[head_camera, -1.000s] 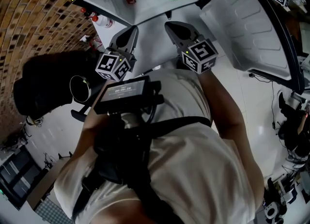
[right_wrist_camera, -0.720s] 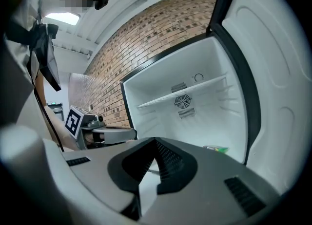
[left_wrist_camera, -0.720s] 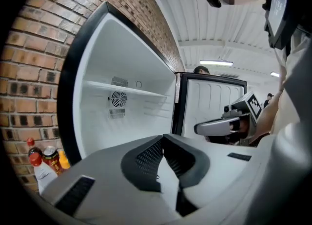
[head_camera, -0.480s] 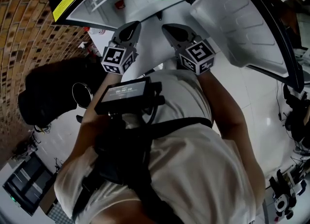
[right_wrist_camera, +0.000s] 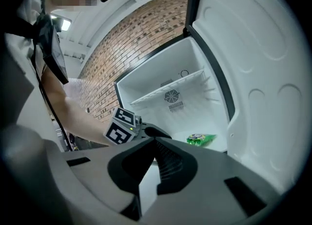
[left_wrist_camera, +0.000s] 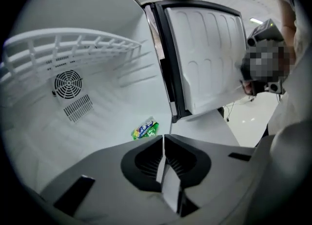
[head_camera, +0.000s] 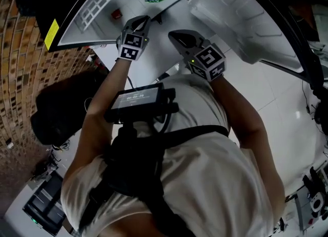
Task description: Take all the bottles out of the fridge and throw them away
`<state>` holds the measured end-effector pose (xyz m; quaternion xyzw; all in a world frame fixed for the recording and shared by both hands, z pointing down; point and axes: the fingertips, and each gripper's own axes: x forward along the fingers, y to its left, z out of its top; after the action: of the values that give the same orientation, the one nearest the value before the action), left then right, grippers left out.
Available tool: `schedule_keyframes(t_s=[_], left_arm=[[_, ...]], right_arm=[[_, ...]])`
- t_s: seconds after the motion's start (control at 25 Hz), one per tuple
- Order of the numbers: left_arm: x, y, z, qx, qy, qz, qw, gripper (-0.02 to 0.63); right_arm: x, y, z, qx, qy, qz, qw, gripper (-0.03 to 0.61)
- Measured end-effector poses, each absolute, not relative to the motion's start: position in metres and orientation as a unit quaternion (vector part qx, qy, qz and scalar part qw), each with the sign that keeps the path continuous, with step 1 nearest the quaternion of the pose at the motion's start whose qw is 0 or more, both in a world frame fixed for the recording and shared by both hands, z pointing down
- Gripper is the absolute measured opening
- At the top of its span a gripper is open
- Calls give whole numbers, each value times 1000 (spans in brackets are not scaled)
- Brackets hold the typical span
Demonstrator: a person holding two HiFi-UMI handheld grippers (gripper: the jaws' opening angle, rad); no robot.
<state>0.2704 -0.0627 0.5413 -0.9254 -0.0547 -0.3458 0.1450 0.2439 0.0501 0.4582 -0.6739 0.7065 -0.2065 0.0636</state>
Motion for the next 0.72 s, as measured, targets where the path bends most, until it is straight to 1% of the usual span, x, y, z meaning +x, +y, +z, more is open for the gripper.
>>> schedule_keyframes(t_s=[0.28,0.32,0.36,0.52,0.56,0.72], left_arm=[[291,-79,562,-904,-49,-380,189,29],[291,-80,564,-902,-52,-383,194,38],[292,-80,565,-899,-55,-385,201,70],[298,-85,571,-885,-59,-392,244,243],[301,-87,572,-880,-60,-393,261,261],[324,-90,580,-855,-75,-398,323,267]], right_arm=[[261,60,464,-685,693,-211,74,-8],[263,60,464,-687,692,-211,74,-8],[263,61,464,-688,690,-211,75,-8],[261,62,463,-691,686,-215,77,-8],[260,63,463,-692,685,-216,77,-8],[268,71,470,-698,677,-220,79,-8]])
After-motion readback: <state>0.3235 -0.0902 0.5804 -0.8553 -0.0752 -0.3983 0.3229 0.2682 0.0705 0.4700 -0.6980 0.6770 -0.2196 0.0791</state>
